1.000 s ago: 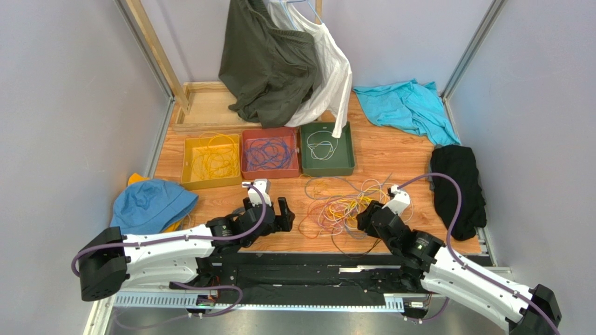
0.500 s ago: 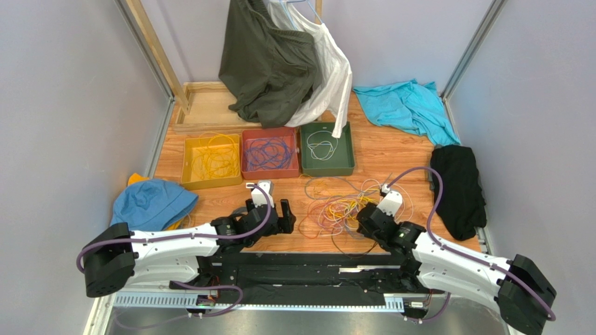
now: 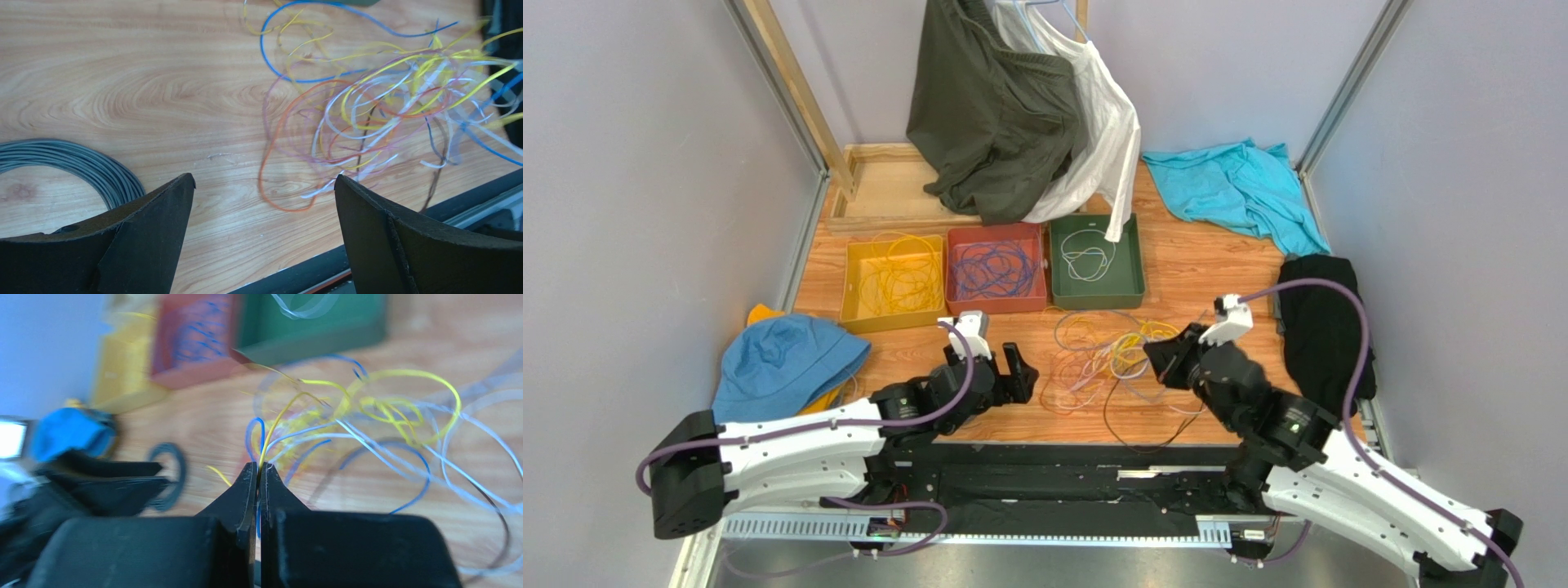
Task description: Untangle the cables
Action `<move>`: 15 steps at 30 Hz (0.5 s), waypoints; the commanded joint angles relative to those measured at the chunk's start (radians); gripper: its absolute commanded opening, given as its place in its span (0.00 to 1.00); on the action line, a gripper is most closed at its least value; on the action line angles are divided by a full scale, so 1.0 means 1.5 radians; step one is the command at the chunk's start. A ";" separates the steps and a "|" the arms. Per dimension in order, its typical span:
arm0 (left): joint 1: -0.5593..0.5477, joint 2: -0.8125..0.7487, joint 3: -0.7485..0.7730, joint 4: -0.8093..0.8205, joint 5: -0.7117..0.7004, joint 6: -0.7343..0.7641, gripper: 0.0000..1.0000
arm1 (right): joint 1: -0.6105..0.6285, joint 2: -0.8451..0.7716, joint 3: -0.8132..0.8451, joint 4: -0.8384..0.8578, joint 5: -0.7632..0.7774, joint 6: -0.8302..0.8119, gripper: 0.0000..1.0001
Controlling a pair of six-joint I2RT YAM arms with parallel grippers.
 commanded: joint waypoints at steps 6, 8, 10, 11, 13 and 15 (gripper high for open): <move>-0.002 -0.181 0.005 -0.107 -0.104 0.040 0.94 | 0.043 0.144 0.343 0.077 -0.212 -0.187 0.00; -0.002 -0.210 0.010 -0.141 -0.125 0.045 0.94 | 0.079 0.180 0.388 0.082 -0.211 -0.200 0.00; -0.001 -0.253 0.018 -0.179 -0.148 0.041 0.94 | 0.092 0.201 0.400 0.075 -0.203 -0.210 0.00; -0.002 -0.267 0.020 -0.193 -0.155 0.037 0.93 | 0.097 0.215 0.389 0.077 -0.198 -0.208 0.00; -0.001 -0.311 0.025 -0.234 -0.178 0.024 0.93 | 0.097 0.217 0.358 0.090 -0.193 -0.197 0.00; -0.002 -0.354 0.022 -0.254 -0.191 0.024 0.93 | 0.097 0.212 0.314 0.115 -0.192 -0.182 0.00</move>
